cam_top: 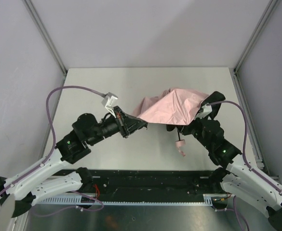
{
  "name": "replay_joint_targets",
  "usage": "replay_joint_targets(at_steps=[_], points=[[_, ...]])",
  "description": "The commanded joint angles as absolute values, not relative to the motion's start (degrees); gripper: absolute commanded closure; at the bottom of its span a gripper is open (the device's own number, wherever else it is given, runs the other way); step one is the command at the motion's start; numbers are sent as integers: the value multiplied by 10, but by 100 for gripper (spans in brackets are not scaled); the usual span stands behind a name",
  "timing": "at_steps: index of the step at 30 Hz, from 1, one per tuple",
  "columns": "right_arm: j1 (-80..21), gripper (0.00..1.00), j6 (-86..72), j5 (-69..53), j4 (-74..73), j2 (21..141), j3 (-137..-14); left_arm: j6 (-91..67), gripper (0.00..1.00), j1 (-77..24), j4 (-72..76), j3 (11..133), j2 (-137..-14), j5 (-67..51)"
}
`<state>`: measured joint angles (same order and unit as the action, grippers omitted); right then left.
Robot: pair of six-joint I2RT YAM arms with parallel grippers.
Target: Put away the umbrella
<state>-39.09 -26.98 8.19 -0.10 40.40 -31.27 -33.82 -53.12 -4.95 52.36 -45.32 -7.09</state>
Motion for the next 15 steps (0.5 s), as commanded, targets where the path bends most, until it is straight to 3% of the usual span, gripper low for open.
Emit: replay_joint_targets(at_steps=[1,7,13,15], points=[[-380,100,-279,-15,86,384,-340,-325,94,-531,-71,502,-461,-38],[-373,100,-247,-102,95,366,-334,-329,72,-518,-100,459,-450,-11],[-368,100,-209,-145,91,348,-315,-296,73,-497,-132,457,-432,-105],[-362,100,-175,-164,112,334,-292,-266,67,-497,-132,460,-404,-151]])
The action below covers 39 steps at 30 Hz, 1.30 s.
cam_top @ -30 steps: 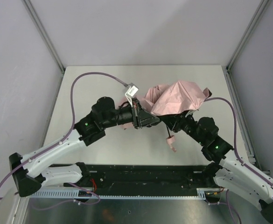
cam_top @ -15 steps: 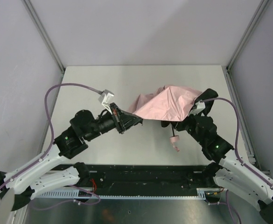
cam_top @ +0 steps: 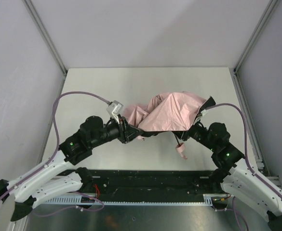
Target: Put away the umbrella
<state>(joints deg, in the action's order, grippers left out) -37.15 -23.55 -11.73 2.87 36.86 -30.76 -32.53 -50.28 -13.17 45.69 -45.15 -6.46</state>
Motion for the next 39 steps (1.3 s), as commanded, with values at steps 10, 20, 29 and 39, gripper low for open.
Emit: replay_joint_targets(at_steps=[10,20,29,39], points=[[-320,100,-94,-335,239,352,-250,-200,17,-495,-143,499,-289,-265],[-295,100,-144,-507,329,383,-248,-338,1,-494,-161,542,-322,52],[-298,100,-178,-507,363,408,-249,-380,1,-494,-89,540,-402,17],[-308,100,-160,-499,349,412,-252,-438,0,-505,47,498,-485,-40]])
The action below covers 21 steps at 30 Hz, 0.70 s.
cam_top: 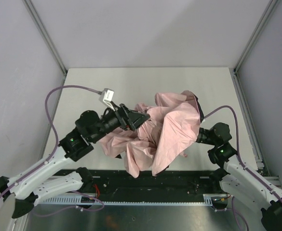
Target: Put away the umbrella
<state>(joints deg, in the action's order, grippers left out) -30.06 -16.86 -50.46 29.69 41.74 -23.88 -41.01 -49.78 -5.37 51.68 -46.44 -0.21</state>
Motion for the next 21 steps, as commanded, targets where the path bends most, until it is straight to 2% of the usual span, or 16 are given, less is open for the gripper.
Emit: replay_joint_targets(at_steps=[1,7,9,10,14,17,18,21], points=[[-310,100,-159,-498,349,414,-252,-441,0,-508,66,492,-490,-45],[-333,100,-142,-484,347,421,-254,-434,1,-521,119,491,-527,-57],[-339,100,-137,-479,344,423,-256,-428,6,-522,125,497,-541,-68],[-342,100,-138,-477,345,424,-256,-422,13,-522,127,500,-547,-73],[-348,100,-144,-442,325,413,-259,-405,55,-521,130,499,-550,-75],[-362,100,-153,-390,299,397,-259,-394,83,-515,135,492,-543,-79],[-369,95,-155,-362,287,392,-259,-390,91,-512,136,490,-541,-81],[-392,59,-163,-283,238,381,-259,-385,99,-492,143,488,-535,-96]])
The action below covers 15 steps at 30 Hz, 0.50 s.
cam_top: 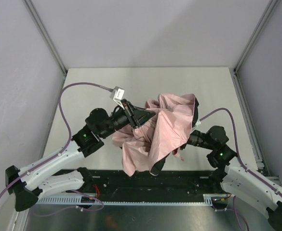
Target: Put away the umbrella
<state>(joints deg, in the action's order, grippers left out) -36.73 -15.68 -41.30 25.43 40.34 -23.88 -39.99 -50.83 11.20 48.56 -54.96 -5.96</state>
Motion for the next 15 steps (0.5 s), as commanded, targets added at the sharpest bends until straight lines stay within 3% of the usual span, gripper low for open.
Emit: replay_joint_targets(at_steps=[1,3,5,10,15], points=[[-397,46,-170,-257,219,378,-259,-386,99,-482,143,488,-532,-101],[-402,24,-187,-222,174,369,-259,-385,100,-459,144,489,-520,-108],[-404,15,-205,-187,127,354,-259,-381,100,-437,144,488,-505,-101],[-406,10,-266,-107,20,306,-257,-364,100,-394,135,482,-464,-43],[-408,8,-320,-102,3,258,-257,-361,100,-381,88,492,-446,71]])
